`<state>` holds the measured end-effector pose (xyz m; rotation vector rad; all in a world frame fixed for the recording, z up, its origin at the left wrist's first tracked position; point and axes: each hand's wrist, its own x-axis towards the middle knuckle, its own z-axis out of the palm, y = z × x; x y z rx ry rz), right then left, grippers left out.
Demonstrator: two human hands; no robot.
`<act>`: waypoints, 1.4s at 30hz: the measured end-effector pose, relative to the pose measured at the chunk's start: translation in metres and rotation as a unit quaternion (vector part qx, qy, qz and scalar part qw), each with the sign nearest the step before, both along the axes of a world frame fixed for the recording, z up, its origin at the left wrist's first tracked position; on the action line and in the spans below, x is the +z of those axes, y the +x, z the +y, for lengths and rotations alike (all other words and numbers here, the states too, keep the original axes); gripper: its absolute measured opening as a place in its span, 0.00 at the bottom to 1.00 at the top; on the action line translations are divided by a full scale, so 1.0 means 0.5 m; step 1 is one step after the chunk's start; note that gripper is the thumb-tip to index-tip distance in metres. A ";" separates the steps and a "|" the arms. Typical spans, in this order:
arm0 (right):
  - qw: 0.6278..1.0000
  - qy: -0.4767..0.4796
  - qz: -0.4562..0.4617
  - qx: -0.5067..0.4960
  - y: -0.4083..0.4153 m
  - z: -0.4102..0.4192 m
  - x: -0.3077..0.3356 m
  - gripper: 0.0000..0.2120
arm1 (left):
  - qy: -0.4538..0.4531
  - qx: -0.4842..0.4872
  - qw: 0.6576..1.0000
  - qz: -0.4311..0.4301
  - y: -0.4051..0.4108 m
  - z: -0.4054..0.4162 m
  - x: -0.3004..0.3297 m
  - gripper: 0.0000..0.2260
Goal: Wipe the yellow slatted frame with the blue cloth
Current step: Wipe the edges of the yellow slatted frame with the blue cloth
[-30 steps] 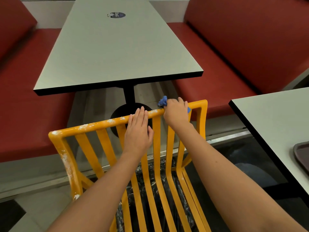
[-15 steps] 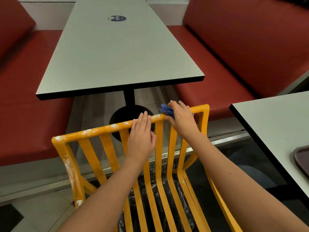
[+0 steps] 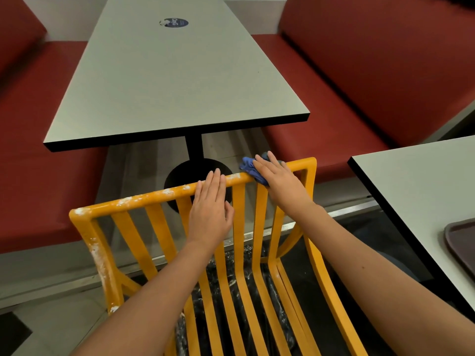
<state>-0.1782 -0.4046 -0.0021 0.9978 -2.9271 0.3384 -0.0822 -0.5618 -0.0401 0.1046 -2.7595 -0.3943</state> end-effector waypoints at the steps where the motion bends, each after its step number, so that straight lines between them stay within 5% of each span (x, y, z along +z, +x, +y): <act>1: 1.000 -0.014 -0.007 -0.010 -0.001 -0.003 0.003 0.28 | 0.000 0.002 1.000 -0.001 0.000 0.001 0.001 0.24; 9: 0.999 -0.025 0.007 -0.019 0.047 -0.045 -0.007 0.27 | 0.002 0.009 1.000 0.000 -0.001 0.005 0.000 0.24; 14: 0.992 -0.002 -0.009 -0.123 0.005 0.005 0.006 0.26 | 0.002 0.016 1.000 -0.008 -0.002 0.007 0.002 0.24; 22: 0.998 -0.013 -0.009 -0.056 0.044 -0.042 0.007 0.27 | -0.002 0.021 1.000 -0.006 -0.004 0.010 -0.002 0.25; 28: 0.986 0.013 -0.011 -0.163 -0.025 0.019 0.026 0.18 | 0.006 0.022 1.000 -0.006 -0.003 0.011 -0.002 0.25; 36: 0.997 0.053 -0.054 -0.022 -0.025 -0.060 0.062 0.18 | -0.008 0.015 1.000 -0.005 -0.003 0.008 0.001 0.24; 42: 0.994 0.043 -0.046 -0.092 -0.045 -0.022 0.042 0.13 | 0.004 0.014 1.000 -0.001 -0.002 0.010 0.003 0.24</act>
